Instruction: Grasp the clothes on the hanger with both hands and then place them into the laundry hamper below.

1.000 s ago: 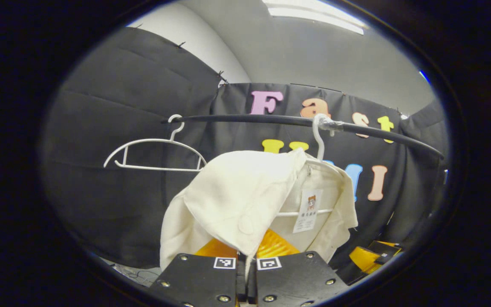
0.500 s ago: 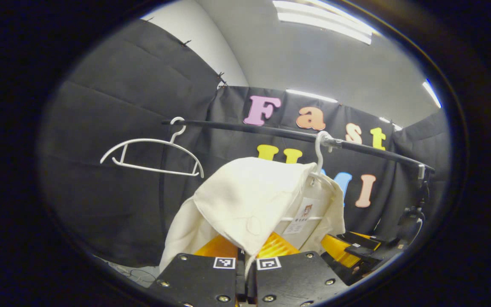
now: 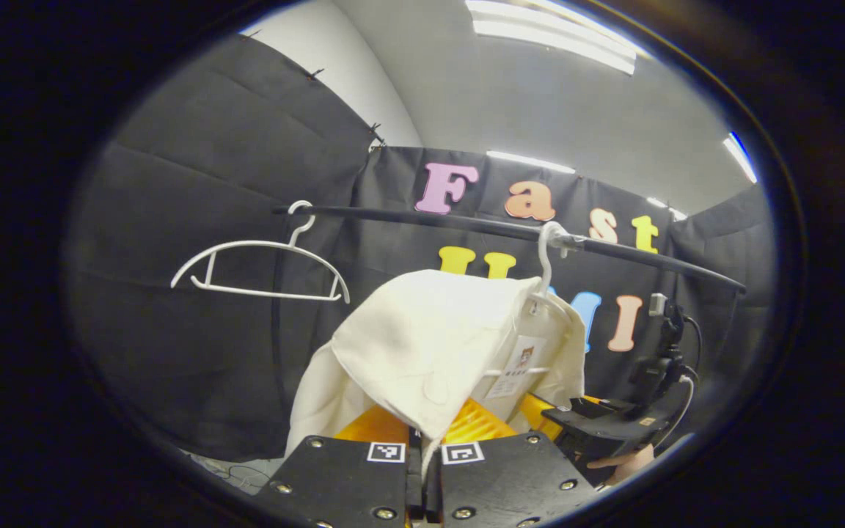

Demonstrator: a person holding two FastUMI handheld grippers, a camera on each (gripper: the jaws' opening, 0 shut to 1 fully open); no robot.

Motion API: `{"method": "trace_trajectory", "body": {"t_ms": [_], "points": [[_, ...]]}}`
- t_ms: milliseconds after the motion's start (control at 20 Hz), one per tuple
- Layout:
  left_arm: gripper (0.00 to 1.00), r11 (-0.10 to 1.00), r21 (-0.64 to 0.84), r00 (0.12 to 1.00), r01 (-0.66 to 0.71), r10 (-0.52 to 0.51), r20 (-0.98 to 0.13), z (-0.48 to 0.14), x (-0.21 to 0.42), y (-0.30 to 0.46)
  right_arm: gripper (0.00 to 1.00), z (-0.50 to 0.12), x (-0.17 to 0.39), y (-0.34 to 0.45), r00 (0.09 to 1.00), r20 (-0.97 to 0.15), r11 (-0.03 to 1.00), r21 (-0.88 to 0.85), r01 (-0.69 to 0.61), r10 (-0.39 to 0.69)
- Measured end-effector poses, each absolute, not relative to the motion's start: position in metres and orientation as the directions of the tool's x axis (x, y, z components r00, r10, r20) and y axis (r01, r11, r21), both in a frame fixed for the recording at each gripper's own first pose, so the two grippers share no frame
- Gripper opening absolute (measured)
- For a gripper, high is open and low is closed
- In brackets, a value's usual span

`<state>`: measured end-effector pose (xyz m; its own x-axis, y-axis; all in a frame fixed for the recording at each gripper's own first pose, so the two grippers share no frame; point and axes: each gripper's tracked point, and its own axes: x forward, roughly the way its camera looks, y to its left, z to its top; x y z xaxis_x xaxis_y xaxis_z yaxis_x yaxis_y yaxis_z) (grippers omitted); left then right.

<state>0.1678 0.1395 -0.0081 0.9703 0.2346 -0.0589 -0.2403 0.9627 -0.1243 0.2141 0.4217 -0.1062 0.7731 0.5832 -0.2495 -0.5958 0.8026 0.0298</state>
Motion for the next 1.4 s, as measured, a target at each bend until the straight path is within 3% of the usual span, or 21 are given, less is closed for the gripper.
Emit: {"method": "trace_trajectory", "body": {"t_ms": [200,300,350,400,450,550,600,650,850,1250,1400], "points": [[0.03,0.96,-0.121,0.967,-0.252,0.247,-0.056,-0.009,0.166,0.14,0.97,-0.107,0.222,0.421,0.785,-0.238,0.811,0.022,-0.585,0.572],[0.04,0.958,-0.126,0.966,-0.257,0.252,-0.058,-0.01,0.166,0.141,0.87,-0.108,0.229,0.416,0.794,-0.236,0.817,-0.001,-0.576,0.56],[0.03,0.957,-0.128,0.966,-0.259,0.253,-0.059,-0.01,0.167,0.142,0.7,-0.109,0.232,0.415,0.792,-0.241,0.815,-0.005,-0.579,0.561],[0.03,0.957,-0.13,0.966,-0.258,0.253,-0.06,-0.01,0.167,0.142,0.59,-0.11,0.235,0.413,0.789,-0.245,0.813,-0.004,-0.582,0.563],[0.03,0.957,-0.129,0.966,-0.258,0.252,-0.061,-0.011,0.167,0.14,0.33,-0.107,0.236,0.41,0.786,-0.238,0.81,0.005,-0.587,0.571],[0.03,0.958,-0.126,0.965,-0.26,0.252,-0.07,-0.013,0.167,0.14,0.12,-0.098,0.237,0.409,0.772,-0.2,0.793,0.053,-0.607,0.604],[0.03,0.958,-0.126,0.965,-0.258,0.249,-0.082,-0.015,0.167,0.138,0.12,-0.092,0.237,0.407,0.774,-0.173,0.792,0.068,-0.607,0.609],[0.04,0.96,-0.126,0.966,-0.252,0.242,-0.089,-0.016,0.168,0.135,0.0,-0.091,0.239,0.402,0.773,-0.166,0.788,0.055,-0.613,0.612],[0.03,0.977,-0.118,0.98,-0.176,0.163,-0.111,-0.016,0.168,0.118,0.0,-0.076,0.241,0.389,0.791,-0.125,0.795,-0.027,-0.606,0.599],[0.03,0.984,-0.142,0.992,-0.105,0.093,-0.086,0.007,0.154,0.115,0.04,-0.025,0.264,0.36,0.845,0.043,0.841,-0.138,-0.524,0.533],[0.03,0.987,-0.118,0.993,-0.107,0.099,-0.072,0.017,0.152,0.126,0.0,-0.013,0.276,0.352,0.861,0.078,0.86,-0.146,-0.489,0.503]]}}
